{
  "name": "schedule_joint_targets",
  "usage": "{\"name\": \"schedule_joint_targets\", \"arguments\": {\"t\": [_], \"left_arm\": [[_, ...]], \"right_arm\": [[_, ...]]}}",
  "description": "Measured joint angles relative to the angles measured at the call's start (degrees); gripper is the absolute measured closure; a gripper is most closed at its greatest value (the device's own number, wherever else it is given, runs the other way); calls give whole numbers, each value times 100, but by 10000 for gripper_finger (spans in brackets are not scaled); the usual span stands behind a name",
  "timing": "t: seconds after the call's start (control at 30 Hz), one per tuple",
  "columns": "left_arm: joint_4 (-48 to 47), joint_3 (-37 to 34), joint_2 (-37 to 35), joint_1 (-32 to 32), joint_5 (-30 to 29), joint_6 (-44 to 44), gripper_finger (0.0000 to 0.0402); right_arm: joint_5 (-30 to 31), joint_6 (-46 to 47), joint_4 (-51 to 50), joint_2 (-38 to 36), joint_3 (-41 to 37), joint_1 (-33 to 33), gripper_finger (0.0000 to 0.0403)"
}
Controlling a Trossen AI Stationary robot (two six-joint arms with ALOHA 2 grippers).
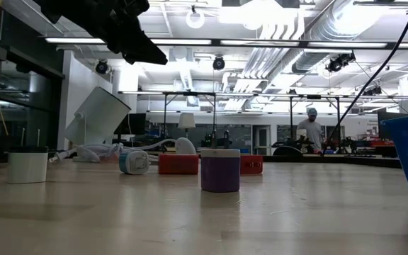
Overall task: Pick & Place Office items
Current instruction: Put the white charger adapter into the blue bin, then put the pink charger adapter into the blue bin
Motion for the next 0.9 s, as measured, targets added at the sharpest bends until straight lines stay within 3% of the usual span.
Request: {"name": "schedule_joint_targets", "arguments": {"t": [0.3,0.53,0.9], "left_arm": [[0,2,0,1,1,0,304],[0,2,0,1,1,0,304],[0,2,0,2,1,0,304]], "right_arm": [[5,-2,0,0,0,0,208],[78,-56,0,0,0,-4,202],[-848,-516,-8,-134,-2,-429,204]]}}
